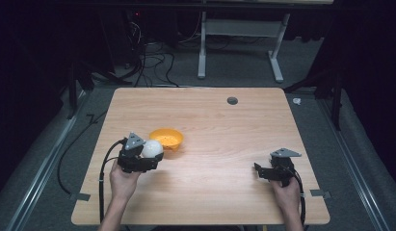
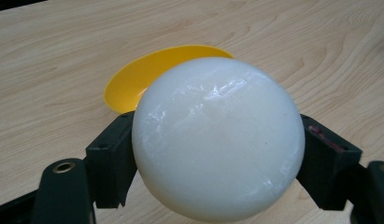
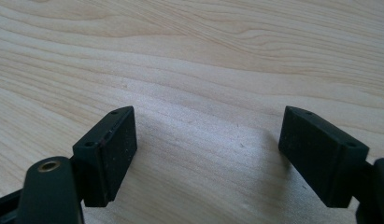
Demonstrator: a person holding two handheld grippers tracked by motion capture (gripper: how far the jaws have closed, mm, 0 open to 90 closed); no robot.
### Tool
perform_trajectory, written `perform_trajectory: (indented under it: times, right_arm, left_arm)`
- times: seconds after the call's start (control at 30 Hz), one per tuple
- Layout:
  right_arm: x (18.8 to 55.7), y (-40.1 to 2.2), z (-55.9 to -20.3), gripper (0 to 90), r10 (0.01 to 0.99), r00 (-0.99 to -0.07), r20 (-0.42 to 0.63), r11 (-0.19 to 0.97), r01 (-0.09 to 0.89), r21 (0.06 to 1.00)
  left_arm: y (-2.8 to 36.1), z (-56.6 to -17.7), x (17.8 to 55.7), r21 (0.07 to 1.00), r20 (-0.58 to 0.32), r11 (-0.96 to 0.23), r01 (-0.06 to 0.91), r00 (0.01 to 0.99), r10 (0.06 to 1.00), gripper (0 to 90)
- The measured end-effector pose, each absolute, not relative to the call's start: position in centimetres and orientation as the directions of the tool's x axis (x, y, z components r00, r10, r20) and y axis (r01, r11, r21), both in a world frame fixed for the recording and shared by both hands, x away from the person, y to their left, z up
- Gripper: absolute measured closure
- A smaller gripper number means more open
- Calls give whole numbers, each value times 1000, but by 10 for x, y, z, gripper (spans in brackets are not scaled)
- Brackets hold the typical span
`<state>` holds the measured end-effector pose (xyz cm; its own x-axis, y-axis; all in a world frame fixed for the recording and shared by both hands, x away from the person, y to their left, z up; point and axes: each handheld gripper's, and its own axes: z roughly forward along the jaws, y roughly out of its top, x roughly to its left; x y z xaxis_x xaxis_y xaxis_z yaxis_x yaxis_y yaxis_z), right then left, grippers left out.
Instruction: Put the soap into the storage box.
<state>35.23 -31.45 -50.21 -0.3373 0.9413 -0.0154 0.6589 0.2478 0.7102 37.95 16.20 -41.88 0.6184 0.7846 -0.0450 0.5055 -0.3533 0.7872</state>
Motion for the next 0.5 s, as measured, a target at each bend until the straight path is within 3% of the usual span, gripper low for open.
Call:
perform_trajectory:
  times: [0.5]
  right_arm:
    - [352,-315,-502,203,941,-338,-12,246,659,711]
  left_arm:
    - [153,-410,392,784,-56,-360,506,635,771,244]
